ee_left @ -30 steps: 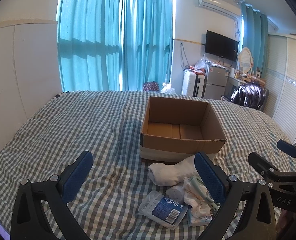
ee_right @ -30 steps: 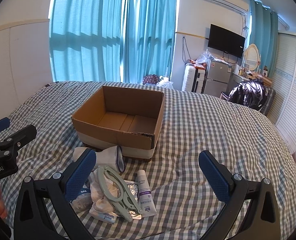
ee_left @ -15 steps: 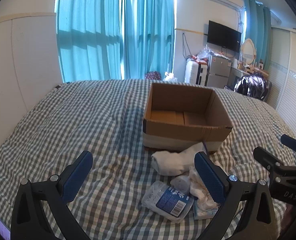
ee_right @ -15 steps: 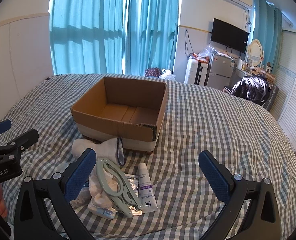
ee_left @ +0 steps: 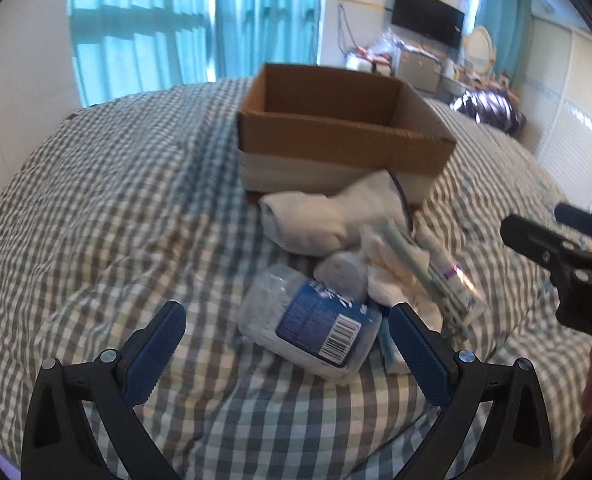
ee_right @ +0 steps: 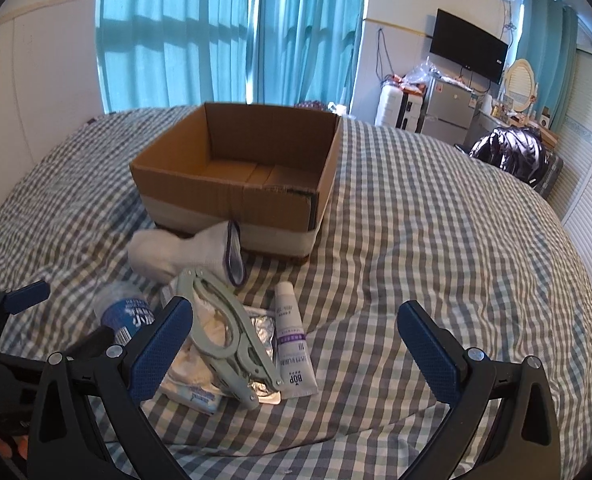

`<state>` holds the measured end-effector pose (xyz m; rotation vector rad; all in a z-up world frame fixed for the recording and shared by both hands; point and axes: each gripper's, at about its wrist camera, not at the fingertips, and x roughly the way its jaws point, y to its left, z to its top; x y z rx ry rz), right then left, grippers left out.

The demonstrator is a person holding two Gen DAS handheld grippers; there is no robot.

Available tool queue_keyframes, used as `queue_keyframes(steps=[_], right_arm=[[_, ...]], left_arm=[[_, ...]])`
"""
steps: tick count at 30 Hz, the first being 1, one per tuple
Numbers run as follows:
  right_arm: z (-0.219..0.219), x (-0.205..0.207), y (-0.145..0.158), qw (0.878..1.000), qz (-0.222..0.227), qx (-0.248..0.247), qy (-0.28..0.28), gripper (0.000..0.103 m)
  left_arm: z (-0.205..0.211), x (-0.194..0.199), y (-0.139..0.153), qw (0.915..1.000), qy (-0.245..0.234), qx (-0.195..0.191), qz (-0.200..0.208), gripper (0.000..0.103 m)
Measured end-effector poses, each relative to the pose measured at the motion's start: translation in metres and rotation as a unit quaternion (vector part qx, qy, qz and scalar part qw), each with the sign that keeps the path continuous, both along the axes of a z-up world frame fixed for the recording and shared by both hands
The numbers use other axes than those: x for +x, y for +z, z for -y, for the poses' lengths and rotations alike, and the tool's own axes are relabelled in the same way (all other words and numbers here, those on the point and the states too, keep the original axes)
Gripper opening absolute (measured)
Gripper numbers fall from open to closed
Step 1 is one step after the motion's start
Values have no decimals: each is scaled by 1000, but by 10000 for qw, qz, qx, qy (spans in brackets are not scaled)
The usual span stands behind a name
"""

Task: Organize objects
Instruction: 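Grasp the blue-labelled bottle with the left gripper while the right grasps the toothpaste tube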

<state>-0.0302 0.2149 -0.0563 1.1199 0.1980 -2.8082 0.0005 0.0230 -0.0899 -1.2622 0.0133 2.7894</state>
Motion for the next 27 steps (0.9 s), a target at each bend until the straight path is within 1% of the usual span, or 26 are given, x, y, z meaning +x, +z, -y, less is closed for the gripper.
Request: queue_keyframes(steps=[3,6,8,10,12,13,16,18,20,21,22,25,27], right_arm=[[-1,-6,-11,9998,156,78,-64,103],[-8,-14,-28,9992,359,60,-165,102],[-12,-19,-38,9984,515,48,-228,90],[-15,-26,-52,9969,746,-24,-251,84],[-14,-33,-63,9954,923,-92,-226,75],[-14,-38,-66,9948,992,-159,-191,69],[-13,-51,-71,9934,1099,-299,-119,68],[-11,-62,-79,9916,1240,-349,-64,63],[-12,-69,-88,9886,1416,-507,-22,47],[-14,-71,-94,9867,1511,-599,-13,42],[-15,-72,-98,9851,1592,-652,-10,32],[-16,-69,-99,9854,1566,-673,-7,26],[-15,-66,-98,9863,1515,-656,17,26]], left_arm=[[-5,-3,-12,9997,-121,-113,180,103],[-4,-8,-26,9990,-136,-113,413,103],[-4,-11,-31,9986,-152,-94,502,103],[-5,-13,-38,9982,-169,-79,571,103],[-4,-17,-42,9978,-215,-18,619,103],[-4,-19,-44,9976,-254,2,638,103],[-7,-26,-51,9969,-403,-70,671,103],[-9,-32,-57,9960,-521,-151,703,103],[-12,-38,-63,9958,-599,-219,658,103],[-13,-42,-66,9955,-663,-234,644,103],[-13,-46,-68,9952,-698,-193,659,103],[-8,-54,-74,9948,-679,35,753,103],[-3,-57,-76,9946,-641,184,795,103]])
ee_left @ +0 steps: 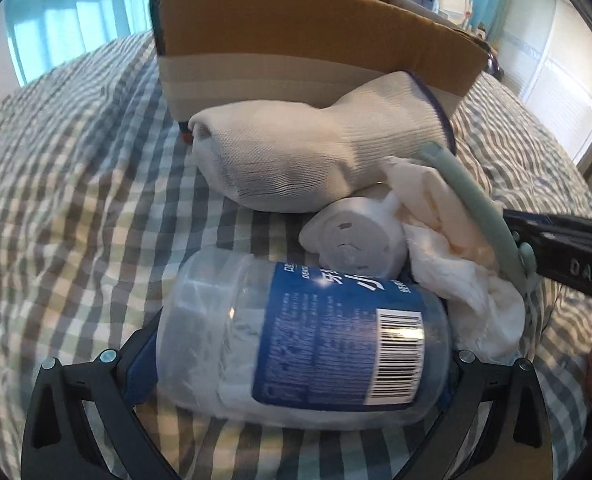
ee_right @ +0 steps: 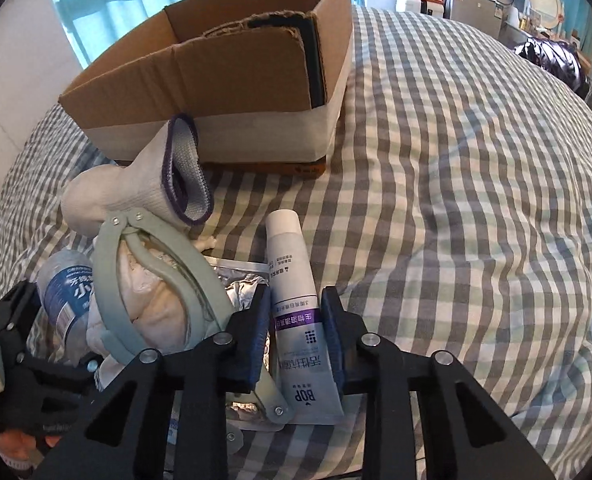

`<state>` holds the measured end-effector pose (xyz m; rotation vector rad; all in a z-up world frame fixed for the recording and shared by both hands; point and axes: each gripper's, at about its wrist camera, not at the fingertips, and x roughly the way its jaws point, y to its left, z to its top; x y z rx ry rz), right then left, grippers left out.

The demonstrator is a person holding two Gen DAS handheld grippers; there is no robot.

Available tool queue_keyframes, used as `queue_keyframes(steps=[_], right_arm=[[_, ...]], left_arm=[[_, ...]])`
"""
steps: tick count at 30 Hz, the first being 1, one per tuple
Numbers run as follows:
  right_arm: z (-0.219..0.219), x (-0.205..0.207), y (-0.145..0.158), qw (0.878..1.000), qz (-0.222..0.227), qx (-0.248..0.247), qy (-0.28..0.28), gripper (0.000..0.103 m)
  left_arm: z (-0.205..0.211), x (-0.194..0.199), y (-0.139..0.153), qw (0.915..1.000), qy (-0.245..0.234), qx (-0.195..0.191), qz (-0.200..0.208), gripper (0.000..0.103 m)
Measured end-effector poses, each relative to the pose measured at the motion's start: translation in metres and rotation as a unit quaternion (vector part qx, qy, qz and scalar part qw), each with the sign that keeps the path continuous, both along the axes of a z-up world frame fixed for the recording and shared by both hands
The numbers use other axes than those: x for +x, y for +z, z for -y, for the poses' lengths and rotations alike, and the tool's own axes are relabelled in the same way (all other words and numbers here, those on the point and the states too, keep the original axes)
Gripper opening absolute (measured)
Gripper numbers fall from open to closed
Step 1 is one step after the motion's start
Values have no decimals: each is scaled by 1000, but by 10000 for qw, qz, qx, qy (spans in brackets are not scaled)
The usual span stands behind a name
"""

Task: Organize objects
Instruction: 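Grasp the blue-labelled bottle with the left gripper while the right grasps the toothpaste tube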

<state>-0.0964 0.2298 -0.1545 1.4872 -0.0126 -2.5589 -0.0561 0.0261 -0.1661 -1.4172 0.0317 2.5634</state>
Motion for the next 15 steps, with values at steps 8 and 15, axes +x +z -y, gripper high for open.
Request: queue_keyframes(steps=[8,15], right_arm=[[-5,16,9,9997,-227,-63,-13,20],[-12,38,22,9992,-400,-8,59,19]], left_arm=[[-6,12,8,9992,-121,-365,-96,91],[-1,36,23,9980,133,-528,-323,91]])
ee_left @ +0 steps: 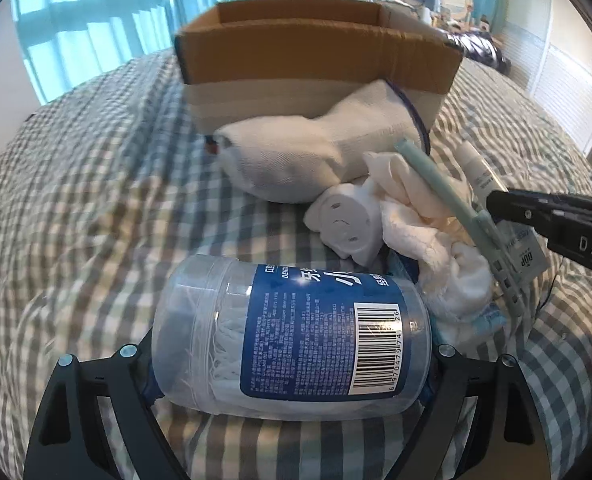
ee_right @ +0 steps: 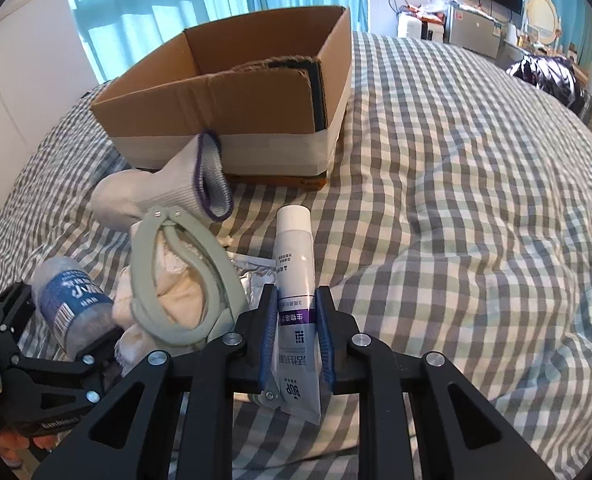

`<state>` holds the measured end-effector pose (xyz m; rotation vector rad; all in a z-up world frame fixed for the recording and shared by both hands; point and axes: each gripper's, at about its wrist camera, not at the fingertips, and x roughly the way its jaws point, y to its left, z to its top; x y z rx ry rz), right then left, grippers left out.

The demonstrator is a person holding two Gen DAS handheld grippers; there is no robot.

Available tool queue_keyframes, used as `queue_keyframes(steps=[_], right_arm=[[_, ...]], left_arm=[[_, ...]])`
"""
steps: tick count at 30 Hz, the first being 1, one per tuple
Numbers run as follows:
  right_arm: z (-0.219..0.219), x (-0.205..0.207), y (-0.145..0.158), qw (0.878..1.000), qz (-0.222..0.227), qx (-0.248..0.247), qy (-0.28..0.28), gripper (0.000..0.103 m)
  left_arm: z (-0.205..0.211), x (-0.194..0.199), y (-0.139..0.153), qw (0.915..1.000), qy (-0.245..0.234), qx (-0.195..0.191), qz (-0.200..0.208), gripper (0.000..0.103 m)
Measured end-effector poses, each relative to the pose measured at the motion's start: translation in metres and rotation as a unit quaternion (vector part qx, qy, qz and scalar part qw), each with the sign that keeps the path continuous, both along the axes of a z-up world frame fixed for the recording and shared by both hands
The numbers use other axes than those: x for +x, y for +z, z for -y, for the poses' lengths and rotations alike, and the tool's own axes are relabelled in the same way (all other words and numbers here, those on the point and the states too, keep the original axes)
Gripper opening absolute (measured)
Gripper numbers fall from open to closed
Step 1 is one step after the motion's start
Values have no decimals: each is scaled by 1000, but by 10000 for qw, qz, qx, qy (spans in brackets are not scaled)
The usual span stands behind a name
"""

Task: Organize objects
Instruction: 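Grasp the blue-labelled bottle with the left gripper while the right grasps the toothpaste tube, then carry the bottle and toothpaste tube over the box with both grippers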

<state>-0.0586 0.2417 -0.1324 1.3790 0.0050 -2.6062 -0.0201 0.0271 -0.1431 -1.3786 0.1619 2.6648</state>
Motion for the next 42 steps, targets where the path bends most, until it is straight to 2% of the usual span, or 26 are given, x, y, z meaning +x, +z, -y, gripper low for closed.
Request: queue_keyframes(steps=[5,10,15,23,25,29,31,36,42], right_arm=[[13,8,19,9995,-231,134,156,19],[24,21,39,9982,-454,242,313,19],[28,35,70,9963,-739,201,396,19],[38,37,133,9903,-1255,-27,594,19],[40,31,148,9882,-1385,-104,639,19],[43,16,177,9832,-1721,-147,587,19],[42,0,187,9824,-1751,-274,583,19],[41,-40,197,9818,-1776,-366,559,19],[49,-96,194,9821,-1724,-458,601,19]], left_arm=[[6,15,14,9995,219,-39,-225,91],[15,26,39,9974,488,36,-527,90],[22,30,74,9951,543,114,-815,91],[15,16,138,9900,522,-36,-1314,91],[13,4,152,9897,605,-90,-1294,91],[13,-19,173,9880,595,202,-1409,91],[12,-36,182,9870,609,212,-1473,90],[9,-75,192,9856,585,237,-1570,91],[9,-116,182,9857,700,188,-1520,91]])
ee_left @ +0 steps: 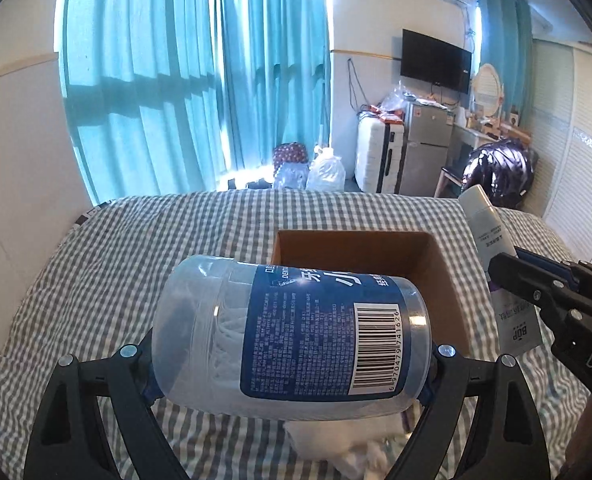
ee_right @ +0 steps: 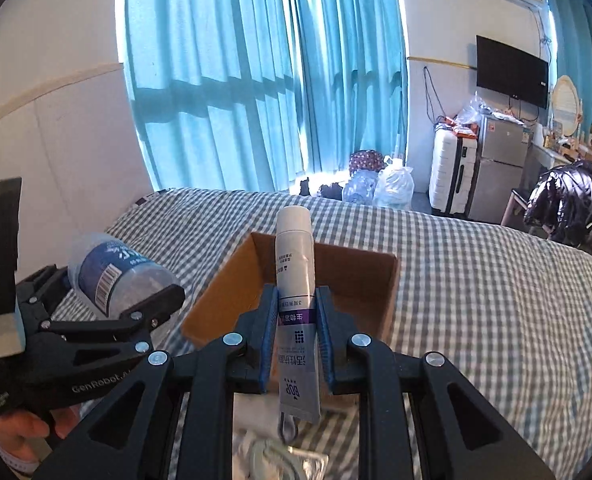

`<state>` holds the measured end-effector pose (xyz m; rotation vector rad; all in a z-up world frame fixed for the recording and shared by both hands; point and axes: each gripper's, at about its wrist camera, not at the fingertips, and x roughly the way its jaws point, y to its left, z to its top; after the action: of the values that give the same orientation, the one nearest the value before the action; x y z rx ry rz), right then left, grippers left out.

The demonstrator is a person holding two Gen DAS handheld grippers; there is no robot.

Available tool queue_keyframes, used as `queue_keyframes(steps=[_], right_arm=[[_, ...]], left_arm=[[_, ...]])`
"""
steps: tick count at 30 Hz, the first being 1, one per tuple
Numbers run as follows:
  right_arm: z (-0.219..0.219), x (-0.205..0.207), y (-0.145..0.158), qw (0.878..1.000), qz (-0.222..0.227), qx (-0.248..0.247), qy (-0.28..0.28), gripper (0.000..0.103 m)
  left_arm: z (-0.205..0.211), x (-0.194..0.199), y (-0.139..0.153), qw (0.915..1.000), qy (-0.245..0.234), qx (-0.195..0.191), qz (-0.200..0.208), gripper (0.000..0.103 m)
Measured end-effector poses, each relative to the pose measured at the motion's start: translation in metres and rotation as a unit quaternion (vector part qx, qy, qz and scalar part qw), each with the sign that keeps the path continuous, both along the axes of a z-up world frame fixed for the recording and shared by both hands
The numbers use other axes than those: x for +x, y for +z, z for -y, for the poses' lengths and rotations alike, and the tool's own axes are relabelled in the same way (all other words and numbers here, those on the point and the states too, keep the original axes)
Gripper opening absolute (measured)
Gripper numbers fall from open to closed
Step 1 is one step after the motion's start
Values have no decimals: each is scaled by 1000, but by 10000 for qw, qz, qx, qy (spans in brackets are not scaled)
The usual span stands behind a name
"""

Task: Organize objects
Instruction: 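Carry the bottle and toothpaste tube over the box with both grippers, then open both grippers to drop the bottle and tube into the box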

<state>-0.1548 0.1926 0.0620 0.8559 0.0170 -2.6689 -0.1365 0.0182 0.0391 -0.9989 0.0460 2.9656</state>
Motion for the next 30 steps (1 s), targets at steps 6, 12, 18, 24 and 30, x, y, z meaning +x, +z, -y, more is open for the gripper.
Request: queue_keyframes(steps=[6,12,18,24,30], right_arm=[[8,-48,-9,9999,-6,152,-23,19],[10,-86,-27,9997,190,144,-104,19],[7,-108,-56,9986,469,189,-179,19],[-7,-110,-76,9973,685,129,-238,19],[-15,-99,-71,9969,732,-4,-302,23]], left_arm=[[-6,-28,-17,9998,-166,-94,-10,91],[-28,-52,-36,9980,-458,-427,23,91],[-34,-69,-57,9972,-642,-311,219,91],[-46,-70,-79,9947,-783,-467,465,92],[-45,-57,-72,9963,-735,-280,335,103]])
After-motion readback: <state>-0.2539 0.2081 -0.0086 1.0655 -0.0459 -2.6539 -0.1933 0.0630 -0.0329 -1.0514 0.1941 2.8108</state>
